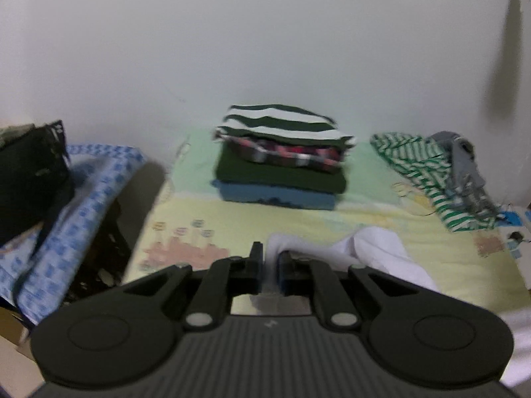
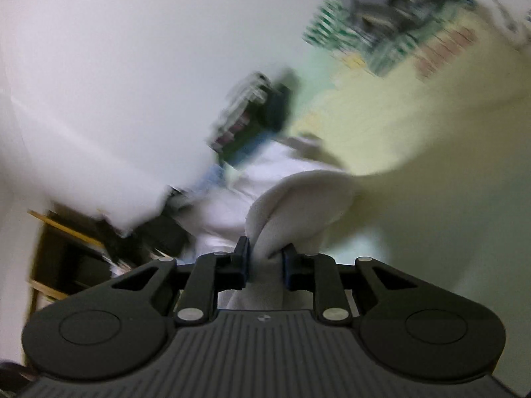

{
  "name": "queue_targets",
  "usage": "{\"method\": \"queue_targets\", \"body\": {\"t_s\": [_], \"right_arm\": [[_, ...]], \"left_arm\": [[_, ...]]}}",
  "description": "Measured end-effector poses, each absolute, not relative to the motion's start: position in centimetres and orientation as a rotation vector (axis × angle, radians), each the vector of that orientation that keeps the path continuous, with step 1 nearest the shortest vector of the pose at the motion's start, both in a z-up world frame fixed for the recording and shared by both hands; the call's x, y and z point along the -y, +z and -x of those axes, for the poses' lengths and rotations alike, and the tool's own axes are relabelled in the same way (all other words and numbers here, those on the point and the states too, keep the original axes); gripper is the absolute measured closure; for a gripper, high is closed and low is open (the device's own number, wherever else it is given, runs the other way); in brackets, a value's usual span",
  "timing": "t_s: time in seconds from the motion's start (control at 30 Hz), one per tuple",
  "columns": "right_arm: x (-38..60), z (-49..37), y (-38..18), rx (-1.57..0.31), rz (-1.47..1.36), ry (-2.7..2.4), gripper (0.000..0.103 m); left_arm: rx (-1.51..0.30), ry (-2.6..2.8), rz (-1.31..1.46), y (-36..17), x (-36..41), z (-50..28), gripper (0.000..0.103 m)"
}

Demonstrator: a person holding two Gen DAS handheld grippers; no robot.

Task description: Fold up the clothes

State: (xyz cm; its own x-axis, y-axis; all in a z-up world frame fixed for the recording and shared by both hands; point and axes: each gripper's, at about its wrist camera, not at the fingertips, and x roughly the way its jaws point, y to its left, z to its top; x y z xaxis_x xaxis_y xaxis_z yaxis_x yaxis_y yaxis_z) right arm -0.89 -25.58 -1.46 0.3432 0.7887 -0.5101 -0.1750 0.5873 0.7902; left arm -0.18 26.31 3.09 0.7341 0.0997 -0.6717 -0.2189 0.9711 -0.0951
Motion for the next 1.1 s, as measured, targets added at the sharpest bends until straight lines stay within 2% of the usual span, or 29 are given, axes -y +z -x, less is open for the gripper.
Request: {"method": "queue_targets", "body": {"t_s": [0.13,0.23,0.33,0.43,0.5,0.53,0.57,0.73,0.9,1.03,1.1], "right_arm": [[24.7,3.0,-6.5,-1.253,-0.655,0.6,0.077],[23.0,4.4,-8.1,-1.37,-0.536,0.578,0.068],[22.0,4.2,-6.1,-1.312,-0.333,0.507,0.064],[19.8,2.8,-2.6,-1.101,-0.157,0.481,0.057],[16.6,2.0,-1.0,-0.957,-0.06,0.544,0.045],[14.6,1.7,-0.5,-0.891,-0.022,0.584,0.034],[12.1,1.8,-0.5,-0.835,0.014,0.634,0.03],[-0.8,1.6,-3.6,-0.723,0.222,0.859,0.032],[-4.8,-3.1,-6.2,-0.896,-0.041,0.861,0.034],[-7.1,-6.0,-8.5,-0.94,-0.078,0.833,0.037],[-7.3,-7.2,-9.3,-0.962,-0.088,0.838,0.077]], "left_arm": [[-0.851,0.189,0.178,0.0,-27.3,-0.5,0.096],[-0.908,0.221,0.176,-2.5,-27.6,-0.2,0.096],[-0.943,0.225,0.204,-4.0,-27.7,0.7,0.096],[-0.955,0.219,0.211,-5.0,-27.1,1.6,0.094],[-0.952,0.216,0.215,-5.4,-26.6,2.2,0.093],[-0.952,0.219,0.218,-5.6,-26.3,2.5,0.092],[-0.952,0.224,0.218,-5.8,-26.1,2.7,0.091],[-0.931,0.266,0.219,-5.9,-25.4,3.7,0.086],[-0.927,0.326,0.254,-6.3,-25.7,4.1,0.088],[-0.928,0.337,0.254,-6.6,-25.2,4.1,0.088],[-0.927,0.338,0.251,-6.6,-24.8,4.2,0.088]]}}
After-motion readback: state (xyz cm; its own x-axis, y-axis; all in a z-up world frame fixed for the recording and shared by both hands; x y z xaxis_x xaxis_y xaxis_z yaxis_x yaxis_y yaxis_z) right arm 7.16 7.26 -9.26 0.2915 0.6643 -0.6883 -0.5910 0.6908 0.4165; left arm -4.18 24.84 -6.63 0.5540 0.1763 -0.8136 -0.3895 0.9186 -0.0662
